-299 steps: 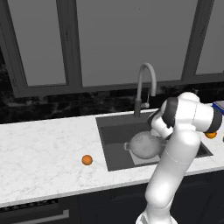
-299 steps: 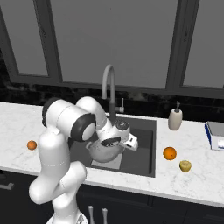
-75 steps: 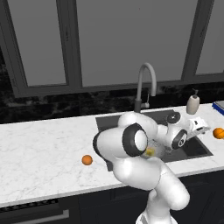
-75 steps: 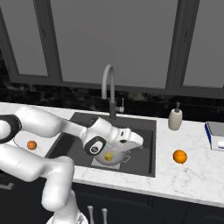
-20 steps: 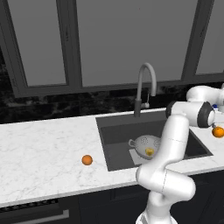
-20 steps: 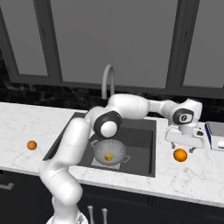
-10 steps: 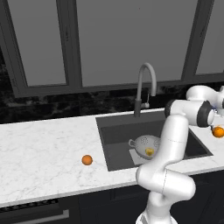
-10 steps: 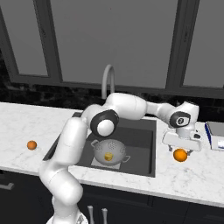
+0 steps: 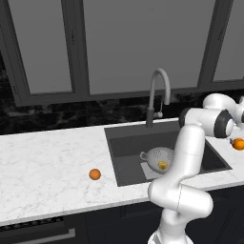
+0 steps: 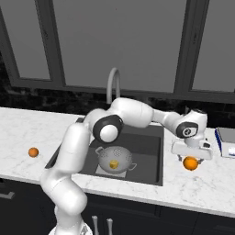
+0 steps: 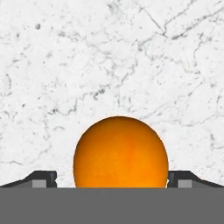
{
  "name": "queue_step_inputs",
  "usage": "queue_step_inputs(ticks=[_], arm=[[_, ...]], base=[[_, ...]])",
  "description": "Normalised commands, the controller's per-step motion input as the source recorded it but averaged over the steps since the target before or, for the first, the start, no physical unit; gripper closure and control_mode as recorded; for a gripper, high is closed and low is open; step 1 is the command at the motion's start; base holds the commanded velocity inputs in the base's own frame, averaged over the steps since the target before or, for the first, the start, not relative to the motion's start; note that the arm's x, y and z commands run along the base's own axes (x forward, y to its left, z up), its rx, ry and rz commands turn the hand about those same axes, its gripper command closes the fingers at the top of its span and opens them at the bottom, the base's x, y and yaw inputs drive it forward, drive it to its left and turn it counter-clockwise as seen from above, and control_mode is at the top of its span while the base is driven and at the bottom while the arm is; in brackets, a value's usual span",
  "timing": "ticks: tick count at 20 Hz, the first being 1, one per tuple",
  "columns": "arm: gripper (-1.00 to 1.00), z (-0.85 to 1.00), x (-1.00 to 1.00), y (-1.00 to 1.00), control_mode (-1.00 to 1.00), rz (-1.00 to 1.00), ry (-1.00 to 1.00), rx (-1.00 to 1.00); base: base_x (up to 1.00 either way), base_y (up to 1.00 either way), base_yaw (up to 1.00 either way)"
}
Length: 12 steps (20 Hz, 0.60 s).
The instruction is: Put the colander in the sink, put the kiwi, orange, tangerine in the colander, and turn on the sink faucet and pour water over the colander.
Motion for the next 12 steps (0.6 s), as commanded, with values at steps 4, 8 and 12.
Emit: queue_step_inputs(ticks=[4,8,12], arm=[[-1.0,-0.45,0.0,0.0,-1.0,0.0,-0.04,-0.18],[1.0,-0.18,0.0,0.0,-1.0,0.0,0.0,-0.11],[1.0,0.52,-0.21,0.21,-1.0,0.02,-0.25,0.0]], base=[[0.0,0.0,0.0],[0.0,0.0,0.0],[0.0,0.0,0.0]])
